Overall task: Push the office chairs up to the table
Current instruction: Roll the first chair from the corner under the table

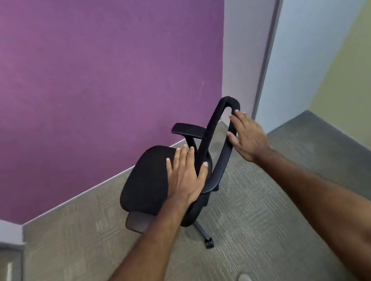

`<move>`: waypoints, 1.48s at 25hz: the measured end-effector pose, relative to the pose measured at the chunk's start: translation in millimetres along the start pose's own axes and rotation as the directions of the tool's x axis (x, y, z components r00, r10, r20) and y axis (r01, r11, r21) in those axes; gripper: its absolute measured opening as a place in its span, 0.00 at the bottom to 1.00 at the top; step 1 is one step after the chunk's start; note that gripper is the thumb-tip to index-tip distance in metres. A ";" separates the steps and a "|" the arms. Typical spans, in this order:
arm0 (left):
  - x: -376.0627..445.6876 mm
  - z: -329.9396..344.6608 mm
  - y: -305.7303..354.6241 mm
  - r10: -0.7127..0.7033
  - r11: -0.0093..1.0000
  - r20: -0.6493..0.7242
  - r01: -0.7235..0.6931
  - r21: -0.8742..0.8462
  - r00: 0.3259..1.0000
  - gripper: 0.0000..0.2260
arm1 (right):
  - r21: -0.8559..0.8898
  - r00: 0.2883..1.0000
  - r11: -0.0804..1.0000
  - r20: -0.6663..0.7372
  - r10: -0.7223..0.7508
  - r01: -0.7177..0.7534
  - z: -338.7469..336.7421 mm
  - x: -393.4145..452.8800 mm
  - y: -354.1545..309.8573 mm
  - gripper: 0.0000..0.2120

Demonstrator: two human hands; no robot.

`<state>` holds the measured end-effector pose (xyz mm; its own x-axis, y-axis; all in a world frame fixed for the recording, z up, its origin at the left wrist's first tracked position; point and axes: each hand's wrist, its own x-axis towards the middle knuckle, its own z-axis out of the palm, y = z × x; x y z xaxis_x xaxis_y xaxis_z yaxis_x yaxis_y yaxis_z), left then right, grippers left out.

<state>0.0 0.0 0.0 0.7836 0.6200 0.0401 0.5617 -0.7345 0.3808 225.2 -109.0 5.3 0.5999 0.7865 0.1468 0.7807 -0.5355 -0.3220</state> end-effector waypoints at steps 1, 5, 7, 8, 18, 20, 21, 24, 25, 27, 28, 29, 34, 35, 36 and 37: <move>2.6 4.3 8.8 -0.030 0.998 0.034 0.032 -0.053 0.999 0.34 | 0.012 0.999 0.999 0.007 -0.035 0.035 3.6 10.3 2.3 0.31; 9.5 15.6 35.9 -0.134 0.981 0.169 0.155 -0.116 0.976 0.44 | 0.010 0.984 0.989 0.103 -0.147 0.147 15.2 42.8 11.4 0.31; 13.3 20.7 39.2 -0.197 0.970 0.240 0.225 -0.096 0.951 0.48 | 0.023 0.976 0.983 0.115 -0.185 0.183 18.8 54.2 18.0 0.30; 15.2 23.6 39.4 -0.228 0.962 0.268 0.259 -0.087 0.936 0.49 | 0.030 0.971 0.979 0.121 -0.206 0.204 19.3 60.8 22.9 0.29; 16.0 31.3 43.8 -0.247 0.966 0.229 0.258 -0.021 0.942 0.43 | 0.059 0.939 0.964 0.217 -0.265 0.258 14.1 93.2 45.3 0.30; 10.8 28.7 37.9 -0.228 0.971 0.232 0.239 -0.020 0.946 0.42 | 0.088 0.951 0.968 0.183 -0.249 0.236 18.6 84.6 42.0 0.29; 7.6 26.7 33.8 -0.222 0.973 0.234 0.232 -0.016 0.947 0.43 | 0.090 0.956 0.969 0.165 -0.243 0.231 21.3 80.3 40.2 0.29; -7.4 18.2 17.8 -0.197 0.979 0.254 0.202 0.003 0.947 0.43 | 0.062 0.956 0.964 0.127 -0.266 0.260 27.6 64.4 35.8 0.29; -13.5 14.7 10.8 -0.181 0.983 0.260 0.186 0.007 0.949 0.43 | 0.045 0.952 0.959 0.117 -0.282 0.278 29.4 58.5 35.0 0.28; -25.8 7.0 -5.1 -0.148 0.989 0.265 0.149 0.016 0.953 0.42 | 0.026 0.944 0.950 0.103 -0.313 0.312 31.8 46.6 33.6 0.27; -32.7 2.8 -13.2 -0.135 0.991 0.271 0.134 0.022 0.953 0.42 | 0.020 0.939 0.944 0.104 -0.328 0.328 32.5 40.0 32.3 0.26; -39.2 -1.9 -22.1 -0.124 0.992 0.278 0.120 0.030 0.953 0.42 | 0.012 0.933 0.939 0.110 -0.344 0.345 33.0 34.1 29.9 0.26; -69.6 -28.7 -69.4 -0.085 0.993 0.323 0.054 0.103 0.943 0.42 | -0.042 0.897 0.906 0.172 -0.408 0.420 33.0 3.8 -2.9 0.23; -74.4 -33.6 -77.9 -0.091 0.991 0.328 0.053 0.123 0.940 0.42 | -0.036 0.888 0.900 0.185 -0.420 0.433 33.5 -2.3 -10.7 0.24; -79.0 -38.0 -85.8 -0.102 0.988 0.326 0.056 0.147 0.940 0.42 | -0.019 0.880 0.896 0.199 -0.432 0.444 34.1 -8.0 -18.3 0.27; -83.2 -41.5 -93.0 -0.114 0.983 0.316 0.061 0.173 0.942 0.41 | 0.004 0.870 0.891 0.215 -0.444 0.453 34.8 -12.8 -25.0 0.30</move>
<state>-128.4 28.2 -0.4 0.7578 0.5806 -0.2978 0.6460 -0.7319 0.2169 192.0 -95.0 -21.1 0.1382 0.9879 0.0700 0.9672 -0.1194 -0.2242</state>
